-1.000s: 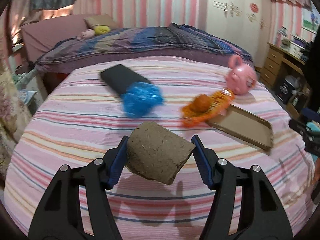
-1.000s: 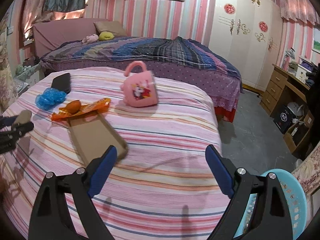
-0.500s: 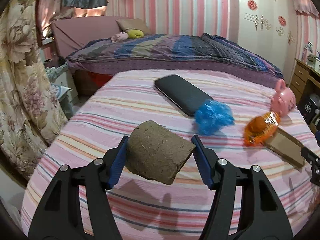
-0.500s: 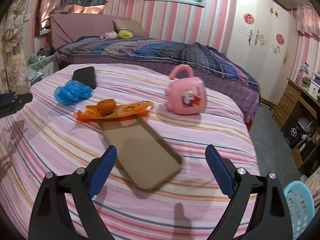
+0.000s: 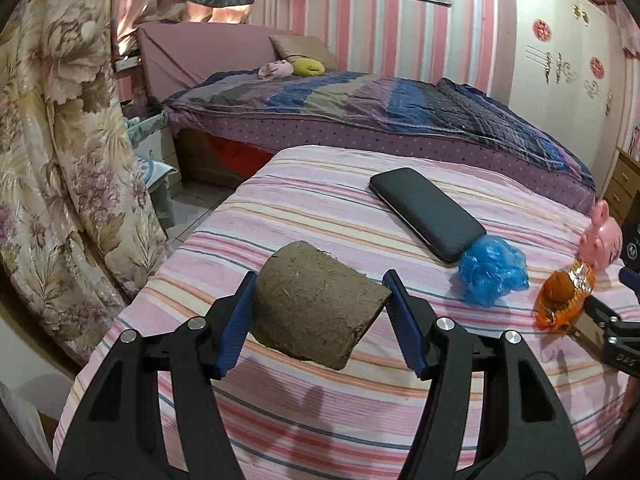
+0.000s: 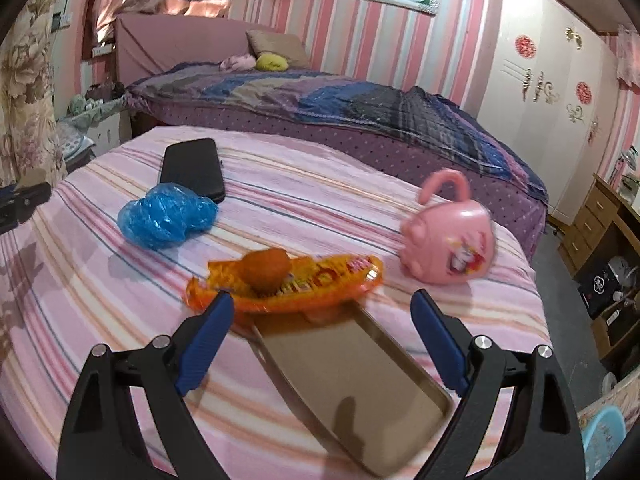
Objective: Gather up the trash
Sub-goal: 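Grasp the orange ball on the wrapper with the right gripper while the left holds the tube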
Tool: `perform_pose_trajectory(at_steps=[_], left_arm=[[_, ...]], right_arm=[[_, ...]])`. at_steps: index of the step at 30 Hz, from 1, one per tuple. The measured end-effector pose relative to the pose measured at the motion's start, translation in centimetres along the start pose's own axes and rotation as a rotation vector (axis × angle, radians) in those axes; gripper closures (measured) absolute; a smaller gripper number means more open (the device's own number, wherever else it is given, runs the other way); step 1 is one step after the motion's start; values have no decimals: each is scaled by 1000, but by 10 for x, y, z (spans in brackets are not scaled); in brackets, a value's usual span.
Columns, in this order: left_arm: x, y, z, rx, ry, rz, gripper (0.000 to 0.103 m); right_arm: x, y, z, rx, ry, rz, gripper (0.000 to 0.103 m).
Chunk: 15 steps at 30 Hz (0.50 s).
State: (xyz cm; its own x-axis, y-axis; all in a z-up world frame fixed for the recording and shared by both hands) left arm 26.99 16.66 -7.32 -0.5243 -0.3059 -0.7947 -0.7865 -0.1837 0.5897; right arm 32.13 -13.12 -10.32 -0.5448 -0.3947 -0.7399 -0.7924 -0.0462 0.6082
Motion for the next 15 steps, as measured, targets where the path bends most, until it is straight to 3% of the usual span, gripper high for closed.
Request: perform_pose_trajectory(at_steps=[6,11,14,15], left_arm=[[1,-2,-2,10,-1,10,41],[5,-7,-7,4,-15,37,41],[5,-7,-9,5,-16,36,41],[5,-7,-9,4,-17,36,41]], right_arm=[[-14,-21,13,-19,39,57,16],[-16,-36,21,-71,54,114,28],[-14,-46,24,-93,74,136,41],[-14,-46,25,-104,81,138,51]])
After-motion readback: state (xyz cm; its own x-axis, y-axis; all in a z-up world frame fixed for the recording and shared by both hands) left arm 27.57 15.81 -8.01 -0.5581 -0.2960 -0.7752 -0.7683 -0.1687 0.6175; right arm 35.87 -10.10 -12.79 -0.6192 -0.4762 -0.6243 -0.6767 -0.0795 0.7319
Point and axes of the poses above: each gripper's, at about its wrist camera, not at the fingertips, and y roughly against the way its jaws point, z to its left, x to its underside, the point moved 7 cm from there along -y, roughly the way its jaws point, and after that the axes turned 8 degrees about y, right-handed, at the moved point
